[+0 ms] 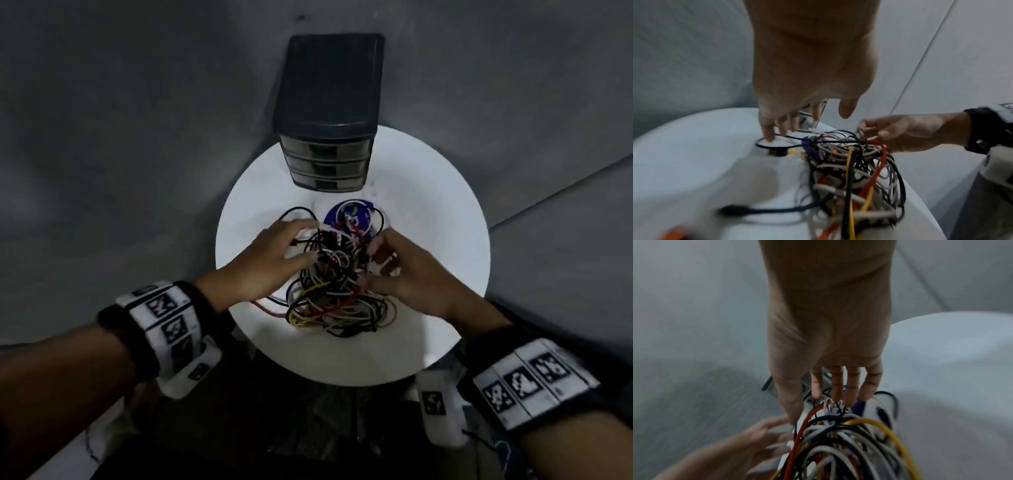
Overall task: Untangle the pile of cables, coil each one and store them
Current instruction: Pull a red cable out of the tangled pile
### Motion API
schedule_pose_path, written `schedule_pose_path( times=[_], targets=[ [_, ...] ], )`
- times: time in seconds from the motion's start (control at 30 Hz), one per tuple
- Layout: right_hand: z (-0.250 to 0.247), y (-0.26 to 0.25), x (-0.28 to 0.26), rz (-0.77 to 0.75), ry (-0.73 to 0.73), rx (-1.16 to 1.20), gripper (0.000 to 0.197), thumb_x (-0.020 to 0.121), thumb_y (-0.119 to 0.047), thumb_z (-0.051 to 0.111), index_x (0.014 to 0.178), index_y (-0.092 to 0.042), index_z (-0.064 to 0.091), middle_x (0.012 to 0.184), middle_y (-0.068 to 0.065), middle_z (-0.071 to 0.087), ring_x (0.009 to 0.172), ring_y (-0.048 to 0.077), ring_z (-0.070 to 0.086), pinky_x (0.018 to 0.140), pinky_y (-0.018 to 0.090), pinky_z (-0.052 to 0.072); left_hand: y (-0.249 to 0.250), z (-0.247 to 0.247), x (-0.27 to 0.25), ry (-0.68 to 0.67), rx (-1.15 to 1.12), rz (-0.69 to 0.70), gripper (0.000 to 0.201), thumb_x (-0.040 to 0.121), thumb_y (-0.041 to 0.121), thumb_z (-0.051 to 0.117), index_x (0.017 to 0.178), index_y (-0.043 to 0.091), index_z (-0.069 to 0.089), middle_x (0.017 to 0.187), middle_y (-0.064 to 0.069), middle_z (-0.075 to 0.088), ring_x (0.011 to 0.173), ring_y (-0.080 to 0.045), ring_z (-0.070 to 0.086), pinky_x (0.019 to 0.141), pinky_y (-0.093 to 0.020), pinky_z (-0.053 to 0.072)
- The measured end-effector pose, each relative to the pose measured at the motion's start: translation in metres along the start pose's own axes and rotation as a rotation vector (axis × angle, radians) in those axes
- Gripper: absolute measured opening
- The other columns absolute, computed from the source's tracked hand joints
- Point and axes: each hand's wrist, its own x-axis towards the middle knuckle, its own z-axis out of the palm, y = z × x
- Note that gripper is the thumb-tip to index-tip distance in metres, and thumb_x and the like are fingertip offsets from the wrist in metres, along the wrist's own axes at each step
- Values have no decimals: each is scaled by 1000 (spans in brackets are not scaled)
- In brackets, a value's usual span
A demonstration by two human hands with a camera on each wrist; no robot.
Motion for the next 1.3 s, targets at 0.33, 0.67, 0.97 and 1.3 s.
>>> schedule_pose_path(
  times=[0.33, 0.67, 0.97, 1.3],
  targets=[
    [17, -6, 67, 119, -216, -293, 34, 83, -32, 80, 94, -21, 50, 92, -2, 57, 79, 11, 51, 67, 25, 43, -20, 21, 55, -194, 273, -5, 72, 94, 58, 49, 158, 38, 22, 153, -7, 37, 138, -25, 41, 105, -36, 39],
    [34, 1, 57, 73, -10, -406, 65, 72, -60, 79, 113, -13, 62, 108, 5, 71, 103, 23, 65, 98, 43, 51, -11, -1, 49, -306, 352, 40, 83, 90, 60, 54, 160, 36, 18, 153, -2, 47, 136, -23, 46, 116, -41, 35],
    [41, -3, -12, -230, 356, -453, 9, 85, -13, 76, 86, -22, 79, 105, 1, 60, 95, 15, 61, 85, 19, 45, 6, 1, -1, -127, 460, 332, 15, 95, 26, 67, 107, 19, 69, 92, 12, 66, 89, -4, 62, 79, -24, 45],
    [55, -22, -29, -495, 401, -653, 4, 93, -16, 68, 91, -18, 66, 101, -2, 48, 84, 14, 54, 75, 29, 44, 11, 8, -28, -200, 609, 381, 17, 91, 38, 69, 101, 26, 63, 93, 8, 64, 89, -15, 59, 82, -33, 49]
  ],
)
